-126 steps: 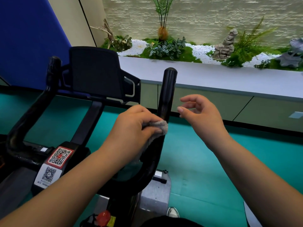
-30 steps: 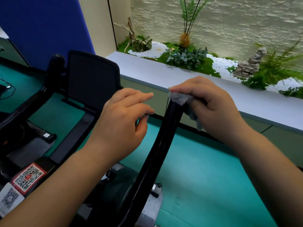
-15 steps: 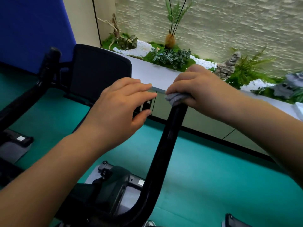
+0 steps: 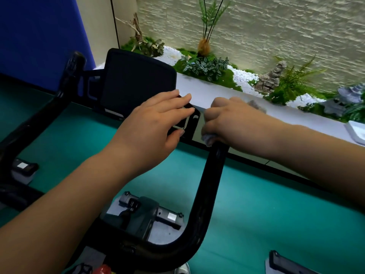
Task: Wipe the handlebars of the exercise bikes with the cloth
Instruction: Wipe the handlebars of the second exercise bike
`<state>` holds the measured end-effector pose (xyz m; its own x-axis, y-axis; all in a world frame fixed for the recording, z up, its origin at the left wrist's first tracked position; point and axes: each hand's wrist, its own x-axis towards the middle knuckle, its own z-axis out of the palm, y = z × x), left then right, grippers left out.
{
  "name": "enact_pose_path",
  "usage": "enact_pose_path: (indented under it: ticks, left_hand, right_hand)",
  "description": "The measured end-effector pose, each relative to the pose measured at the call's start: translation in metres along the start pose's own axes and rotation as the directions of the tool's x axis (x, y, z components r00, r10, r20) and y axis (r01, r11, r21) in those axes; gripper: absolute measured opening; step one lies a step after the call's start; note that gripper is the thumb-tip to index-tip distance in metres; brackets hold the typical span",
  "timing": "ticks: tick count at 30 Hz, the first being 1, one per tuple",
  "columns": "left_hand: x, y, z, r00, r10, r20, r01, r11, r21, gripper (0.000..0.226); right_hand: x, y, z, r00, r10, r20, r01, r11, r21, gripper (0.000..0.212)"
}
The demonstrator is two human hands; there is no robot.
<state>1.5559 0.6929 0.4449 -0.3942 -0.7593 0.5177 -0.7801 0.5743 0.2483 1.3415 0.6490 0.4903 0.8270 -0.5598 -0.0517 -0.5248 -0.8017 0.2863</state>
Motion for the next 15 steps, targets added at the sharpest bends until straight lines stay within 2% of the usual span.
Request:
enact_pose_path:
  ticks: [5, 7, 11, 15]
  left_hand:
    - [0.001, -0.001, -0.002, 1.0, -0.027, 0.002, 0.027, 0.999, -0.026, 0.046]
    - [0.001, -0.001, -0.001, 1.0, -0.019, 0.006, 0.019, 0.999, -0.042, 0.046]
    - [0.0, -0.001, 0.0, 1.0, -0.022, 0.001, 0.022, 0.998, -0.062, 0.046]
    - [0.001, -0.002, -0.002, 1.0, -0.025, 0.012, 0.025, 0.997, -0.071, 0.046]
  right_hand:
    - [0.014, 0.0, -0.01, 0.985, 0.14, 0.096, -0.13, 0.986, -0.104, 0.027]
    - [0.014, -0.011, -0.007, 0.981, 0.136, 0.137, -0.123, 0.987, -0.099, 0.026]
    - [0.009, -0.04, 0.001, 0.96, 0.078, 0.268, -0.087, 0.996, 0.021, 0.026]
    - [0.013, -0.037, -0.005, 0.957, 0.166, 0.24, -0.154, 0.986, -0.067, 0.026]
